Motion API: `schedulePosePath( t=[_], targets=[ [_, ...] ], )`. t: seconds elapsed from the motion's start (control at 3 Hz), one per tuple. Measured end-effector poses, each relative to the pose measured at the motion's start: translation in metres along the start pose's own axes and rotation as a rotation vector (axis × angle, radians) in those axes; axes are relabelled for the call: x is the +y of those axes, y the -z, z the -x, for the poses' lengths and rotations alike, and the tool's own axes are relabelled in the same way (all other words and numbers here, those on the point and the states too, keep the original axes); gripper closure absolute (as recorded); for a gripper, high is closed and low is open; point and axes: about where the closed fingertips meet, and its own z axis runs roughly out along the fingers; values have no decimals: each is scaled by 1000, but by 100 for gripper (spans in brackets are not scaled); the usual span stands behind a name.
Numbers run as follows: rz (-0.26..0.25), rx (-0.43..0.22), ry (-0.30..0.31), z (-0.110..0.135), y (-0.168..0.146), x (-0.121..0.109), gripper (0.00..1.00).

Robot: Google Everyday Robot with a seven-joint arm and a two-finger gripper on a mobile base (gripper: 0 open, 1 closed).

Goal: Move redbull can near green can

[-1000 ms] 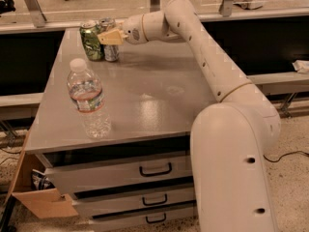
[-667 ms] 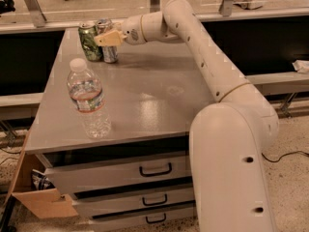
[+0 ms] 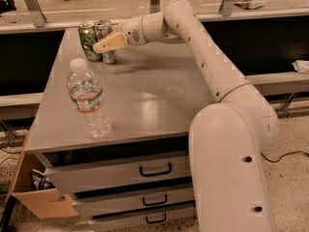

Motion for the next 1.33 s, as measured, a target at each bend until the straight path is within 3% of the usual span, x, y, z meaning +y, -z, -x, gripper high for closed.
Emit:
schedulePosePath(
  t=[0.33, 0.67, 1.0, 1.33],
  targets=[
    [-41, -25, 23, 4, 32, -13, 0],
    [-138, -44, 72, 15, 97, -31, 0],
    [-272, -84, 105, 25, 182, -45, 0],
    [-293, -84, 100, 21, 197, -48, 0]
  ],
)
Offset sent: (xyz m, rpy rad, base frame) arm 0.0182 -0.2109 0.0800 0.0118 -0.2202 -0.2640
